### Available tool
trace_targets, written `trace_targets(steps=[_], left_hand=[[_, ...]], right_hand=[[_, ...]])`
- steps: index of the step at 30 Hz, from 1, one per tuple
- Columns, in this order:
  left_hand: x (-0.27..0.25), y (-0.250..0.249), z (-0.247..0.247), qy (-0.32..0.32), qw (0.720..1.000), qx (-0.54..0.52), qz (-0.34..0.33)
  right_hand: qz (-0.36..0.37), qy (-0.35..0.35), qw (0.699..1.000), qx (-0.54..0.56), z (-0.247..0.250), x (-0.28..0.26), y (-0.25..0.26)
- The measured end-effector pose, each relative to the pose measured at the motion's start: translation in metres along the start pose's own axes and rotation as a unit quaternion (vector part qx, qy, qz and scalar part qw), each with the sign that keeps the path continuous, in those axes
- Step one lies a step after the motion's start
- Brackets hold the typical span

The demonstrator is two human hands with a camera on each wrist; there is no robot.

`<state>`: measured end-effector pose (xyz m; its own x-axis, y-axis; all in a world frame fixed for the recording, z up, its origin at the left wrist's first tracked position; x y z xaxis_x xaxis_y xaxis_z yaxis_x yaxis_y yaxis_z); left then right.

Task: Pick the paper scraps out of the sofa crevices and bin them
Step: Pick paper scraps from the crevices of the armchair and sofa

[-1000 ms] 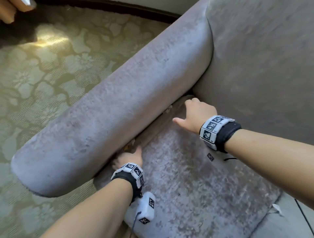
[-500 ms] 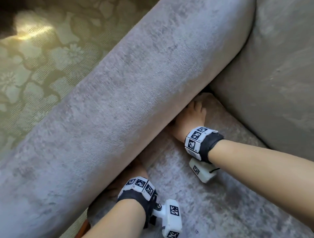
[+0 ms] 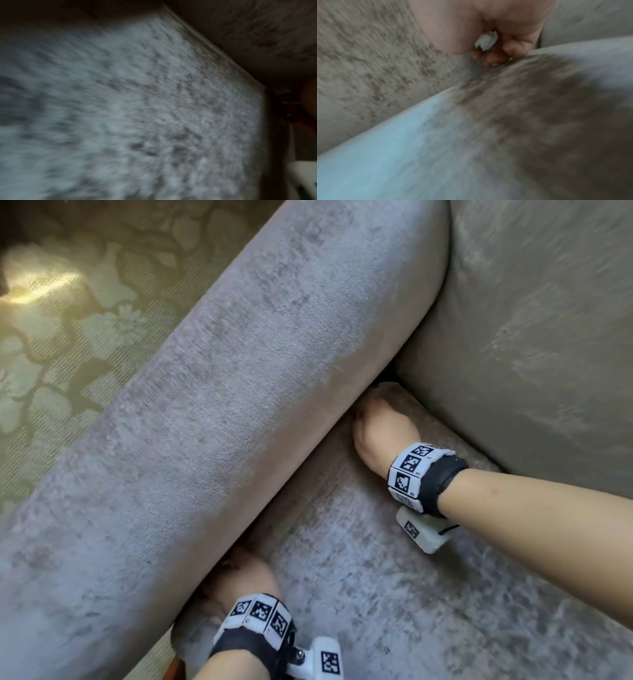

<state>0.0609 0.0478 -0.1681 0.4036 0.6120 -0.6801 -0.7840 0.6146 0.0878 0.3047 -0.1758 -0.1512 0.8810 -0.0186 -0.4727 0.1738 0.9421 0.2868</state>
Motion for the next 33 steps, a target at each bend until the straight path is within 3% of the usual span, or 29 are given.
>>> trace_targets(steps=[2,4,5,8,15,20,27,30,33], left_hand=[[-0.014,0.01,0.008,-0.081,0.988,-0.129,0.029],[-0.037,0.001,0.032,-0.18,0.949,-0.26,0.014],[-0.049,-0.011,0.04,-0.188,0.934,-0.304,-0.015],[-0.078,-0.065,0.041,-0.118,0.928,-0.333,-0.117],[-0.152,-0.179,0.008,-0.015,0.921,-0.196,-0.336],[-0.228,-0.218,-0.02,0.034,0.884,-0.042,-0.464],[-0.274,-0.245,-0.084,0.063,0.846,0.113,-0.517],[-0.275,-0.26,-0.102,0.077,0.829,0.12,-0.541],[-0.274,-0.283,-0.103,0.046,0.819,0.132,-0.556]], right_hand=[[-0.016,0.003,1.0,0.014,0.013,-0.01,-0.02],[-0.033,0.003,0.999,0.02,0.029,-0.022,-0.041],[-0.043,0.003,0.999,0.026,0.038,-0.029,-0.052],[-0.069,-0.013,0.997,0.042,0.069,-0.053,-0.088],[-0.157,-0.087,0.982,0.053,0.146,-0.148,-0.189],[-0.255,-0.079,0.959,0.1,0.146,-0.228,-0.273],[-0.31,-0.046,0.94,0.136,0.094,-0.327,-0.357],[-0.322,-0.04,0.933,0.159,0.074,-0.35,-0.377],[-0.341,-0.058,0.922,0.173,0.064,-0.366,-0.385]])
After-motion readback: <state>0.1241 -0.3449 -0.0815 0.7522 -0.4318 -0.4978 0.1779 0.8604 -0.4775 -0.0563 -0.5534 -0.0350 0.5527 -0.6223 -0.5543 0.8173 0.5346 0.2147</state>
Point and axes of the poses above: each hand's wrist, its own x-axis towards the middle knuckle, its own z-axis out of the back of the hand, y = z × x, the point moved 8 cm from there along x, towards the middle knuckle, and after that the axes turned 7 degrees about -z, right-handed, at the moved point
